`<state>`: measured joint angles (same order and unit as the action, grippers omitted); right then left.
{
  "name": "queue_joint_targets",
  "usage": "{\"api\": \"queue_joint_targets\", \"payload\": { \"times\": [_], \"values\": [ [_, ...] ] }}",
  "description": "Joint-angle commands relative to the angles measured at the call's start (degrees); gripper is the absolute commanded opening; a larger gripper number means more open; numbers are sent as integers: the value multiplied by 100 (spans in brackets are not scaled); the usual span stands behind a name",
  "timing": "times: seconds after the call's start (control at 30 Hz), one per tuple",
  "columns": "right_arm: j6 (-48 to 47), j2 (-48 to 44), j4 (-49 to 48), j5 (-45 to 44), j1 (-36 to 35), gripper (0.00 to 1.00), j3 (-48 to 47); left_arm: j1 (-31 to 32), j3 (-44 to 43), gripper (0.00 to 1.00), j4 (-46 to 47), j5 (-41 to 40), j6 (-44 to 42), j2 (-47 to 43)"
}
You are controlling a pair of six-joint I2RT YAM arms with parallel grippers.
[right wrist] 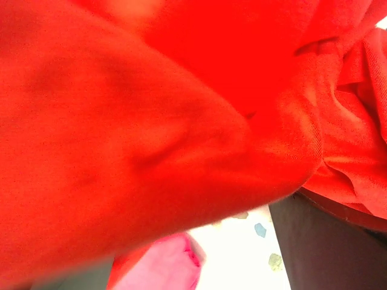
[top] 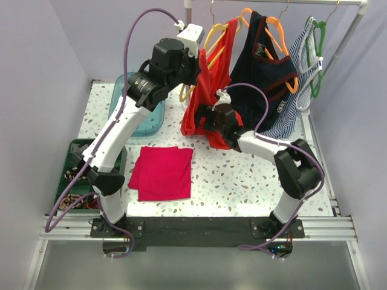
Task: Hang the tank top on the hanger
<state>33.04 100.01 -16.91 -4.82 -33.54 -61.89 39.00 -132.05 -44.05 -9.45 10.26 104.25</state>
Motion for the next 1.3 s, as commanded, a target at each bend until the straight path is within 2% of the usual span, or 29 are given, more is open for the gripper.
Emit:
{"api": "queue_joint_targets", "payload": {
  "times": [0.0,0.27,0.67,1.27],
  "values": [
    [10,-464,-15,95,-74,95,45,-77,-374,0,652,-250,-77,8],
    [-8,-667,117,122,-153,95,80,-95,-233,0,1399,-628,-130,244],
    [-78,-956,135,43,-364,95,265,-156,144,0,2356,-742,-174,491],
    [-227,-1721,363,-195,-627,95,590,-174,188,0,2823,-734,-68,904]
  ]
}}
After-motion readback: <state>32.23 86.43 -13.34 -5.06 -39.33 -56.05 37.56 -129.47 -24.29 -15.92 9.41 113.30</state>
